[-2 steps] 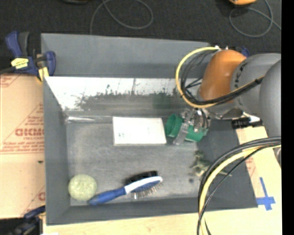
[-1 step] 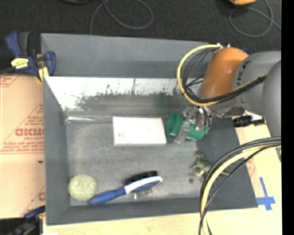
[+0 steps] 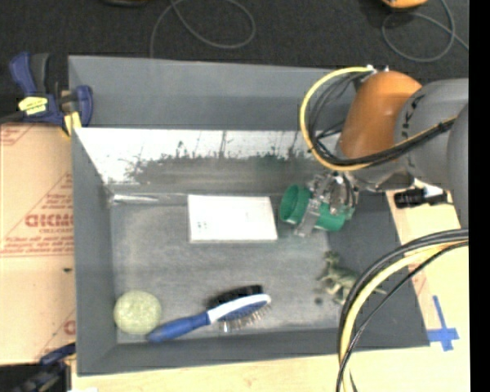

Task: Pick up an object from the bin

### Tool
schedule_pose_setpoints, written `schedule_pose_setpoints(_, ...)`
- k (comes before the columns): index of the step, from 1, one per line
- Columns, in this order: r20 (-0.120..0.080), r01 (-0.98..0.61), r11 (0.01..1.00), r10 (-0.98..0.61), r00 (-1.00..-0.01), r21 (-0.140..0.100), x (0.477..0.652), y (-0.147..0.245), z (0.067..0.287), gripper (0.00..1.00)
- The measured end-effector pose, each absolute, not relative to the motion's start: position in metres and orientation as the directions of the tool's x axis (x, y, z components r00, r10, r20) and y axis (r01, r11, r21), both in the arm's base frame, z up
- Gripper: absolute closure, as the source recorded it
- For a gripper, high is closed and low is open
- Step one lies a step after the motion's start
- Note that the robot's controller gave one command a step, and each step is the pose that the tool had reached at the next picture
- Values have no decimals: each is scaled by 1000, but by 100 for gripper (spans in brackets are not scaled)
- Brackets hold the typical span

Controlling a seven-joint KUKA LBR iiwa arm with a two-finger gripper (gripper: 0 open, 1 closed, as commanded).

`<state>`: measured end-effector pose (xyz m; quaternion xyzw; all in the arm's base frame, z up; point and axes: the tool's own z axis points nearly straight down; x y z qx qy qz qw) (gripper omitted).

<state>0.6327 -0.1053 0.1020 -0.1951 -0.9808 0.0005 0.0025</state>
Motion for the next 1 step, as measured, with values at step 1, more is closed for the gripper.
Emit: schedule_pose_setpoints(1,0,382,924,382,-924,0,634,-105,125,100)
